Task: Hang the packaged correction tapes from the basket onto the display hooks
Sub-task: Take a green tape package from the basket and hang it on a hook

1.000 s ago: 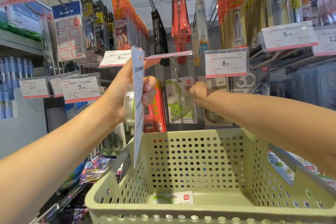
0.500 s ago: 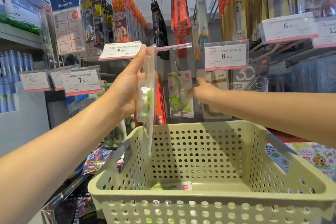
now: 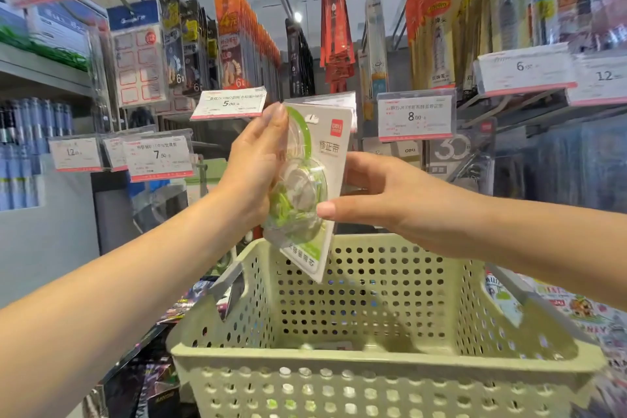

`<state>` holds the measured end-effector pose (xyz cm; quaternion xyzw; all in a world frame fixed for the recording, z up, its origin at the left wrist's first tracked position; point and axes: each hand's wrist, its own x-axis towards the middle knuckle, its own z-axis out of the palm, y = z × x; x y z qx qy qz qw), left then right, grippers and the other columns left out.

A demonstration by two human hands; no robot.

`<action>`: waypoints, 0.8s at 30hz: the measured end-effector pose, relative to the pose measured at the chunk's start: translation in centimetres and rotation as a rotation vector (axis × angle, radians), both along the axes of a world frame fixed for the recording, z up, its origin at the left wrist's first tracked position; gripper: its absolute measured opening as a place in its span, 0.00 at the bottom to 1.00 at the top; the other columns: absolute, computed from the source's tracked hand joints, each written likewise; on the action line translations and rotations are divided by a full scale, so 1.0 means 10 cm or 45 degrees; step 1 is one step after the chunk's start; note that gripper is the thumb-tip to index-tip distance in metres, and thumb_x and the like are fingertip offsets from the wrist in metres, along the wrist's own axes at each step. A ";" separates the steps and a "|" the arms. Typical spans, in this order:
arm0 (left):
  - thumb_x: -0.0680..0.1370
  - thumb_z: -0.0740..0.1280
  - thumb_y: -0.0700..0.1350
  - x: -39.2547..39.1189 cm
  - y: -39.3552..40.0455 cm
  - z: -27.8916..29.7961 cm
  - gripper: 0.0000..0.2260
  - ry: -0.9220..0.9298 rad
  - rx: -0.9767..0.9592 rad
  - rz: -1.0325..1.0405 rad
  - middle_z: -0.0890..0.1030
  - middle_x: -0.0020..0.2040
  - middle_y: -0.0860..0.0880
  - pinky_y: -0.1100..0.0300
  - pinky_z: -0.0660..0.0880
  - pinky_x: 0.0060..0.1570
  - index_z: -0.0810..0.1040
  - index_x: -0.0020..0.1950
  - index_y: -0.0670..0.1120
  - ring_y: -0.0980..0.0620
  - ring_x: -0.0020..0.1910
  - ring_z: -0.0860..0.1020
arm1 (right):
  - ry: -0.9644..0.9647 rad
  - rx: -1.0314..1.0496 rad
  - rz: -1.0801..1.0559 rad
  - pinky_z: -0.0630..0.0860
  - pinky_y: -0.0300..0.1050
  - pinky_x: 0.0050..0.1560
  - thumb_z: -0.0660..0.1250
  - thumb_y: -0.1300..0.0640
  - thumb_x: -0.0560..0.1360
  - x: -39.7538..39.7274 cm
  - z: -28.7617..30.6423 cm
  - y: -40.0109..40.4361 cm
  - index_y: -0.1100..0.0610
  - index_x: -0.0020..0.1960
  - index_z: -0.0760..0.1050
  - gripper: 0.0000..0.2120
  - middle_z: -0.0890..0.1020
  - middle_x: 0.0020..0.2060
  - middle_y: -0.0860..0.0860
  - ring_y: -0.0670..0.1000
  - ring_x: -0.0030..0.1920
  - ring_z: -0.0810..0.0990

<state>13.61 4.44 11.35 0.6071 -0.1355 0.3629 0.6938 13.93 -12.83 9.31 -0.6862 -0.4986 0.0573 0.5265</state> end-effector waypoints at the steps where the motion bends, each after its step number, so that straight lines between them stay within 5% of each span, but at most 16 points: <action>1: 0.77 0.64 0.51 -0.01 -0.03 0.01 0.20 0.010 -0.007 0.019 0.83 0.48 0.48 0.57 0.81 0.39 0.72 0.66 0.44 0.52 0.44 0.83 | 0.041 0.044 -0.028 0.75 0.49 0.62 0.71 0.61 0.69 -0.02 -0.01 0.04 0.52 0.60 0.74 0.20 0.82 0.58 0.50 0.49 0.58 0.81; 4: 0.76 0.65 0.52 -0.02 -0.07 0.03 0.20 0.010 -0.009 0.065 0.81 0.58 0.46 0.53 0.79 0.49 0.72 0.67 0.47 0.48 0.56 0.80 | 0.103 0.112 -0.159 0.78 0.52 0.58 0.67 0.63 0.74 -0.03 -0.08 0.10 0.56 0.58 0.74 0.14 0.83 0.55 0.54 0.54 0.54 0.83; 9: 0.75 0.67 0.52 -0.02 -0.05 -0.03 0.16 0.005 0.048 0.100 0.81 0.58 0.46 0.46 0.77 0.56 0.76 0.61 0.49 0.48 0.57 0.80 | 0.119 0.231 -0.290 0.78 0.49 0.56 0.65 0.65 0.74 -0.04 -0.19 0.11 0.55 0.59 0.75 0.14 0.84 0.53 0.51 0.53 0.53 0.83; 12: 0.74 0.68 0.51 -0.03 -0.05 -0.08 0.10 0.040 0.072 0.135 0.80 0.55 0.45 0.54 0.78 0.44 0.77 0.53 0.50 0.49 0.49 0.79 | 0.118 0.310 -0.341 0.78 0.42 0.51 0.66 0.65 0.72 -0.02 -0.22 0.07 0.53 0.52 0.76 0.12 0.85 0.50 0.50 0.49 0.50 0.83; 17: 0.77 0.62 0.50 -0.03 -0.02 -0.09 0.11 0.227 -0.128 0.039 0.80 0.32 0.46 0.63 0.75 0.28 0.72 0.43 0.42 0.51 0.28 0.77 | 0.095 0.209 -0.409 0.75 0.33 0.39 0.70 0.63 0.69 0.05 -0.30 -0.18 0.50 0.46 0.77 0.11 0.86 0.42 0.47 0.42 0.41 0.84; 22: 0.75 0.66 0.40 0.04 -0.03 -0.04 0.15 0.542 -0.261 -0.113 0.73 0.58 0.36 0.57 0.82 0.36 0.69 0.59 0.38 0.41 0.55 0.78 | 0.197 0.111 -0.514 0.75 0.37 0.39 0.71 0.64 0.69 0.20 -0.38 -0.38 0.50 0.46 0.79 0.11 0.86 0.42 0.46 0.43 0.41 0.84; 24: 0.76 0.66 0.39 0.05 -0.06 0.01 0.12 0.525 -0.280 -0.154 0.76 0.58 0.36 0.54 0.81 0.45 0.70 0.57 0.38 0.42 0.53 0.80 | 0.220 0.055 -0.545 0.75 0.38 0.38 0.70 0.64 0.70 0.24 -0.38 -0.42 0.52 0.48 0.80 0.11 0.87 0.42 0.46 0.44 0.40 0.84</action>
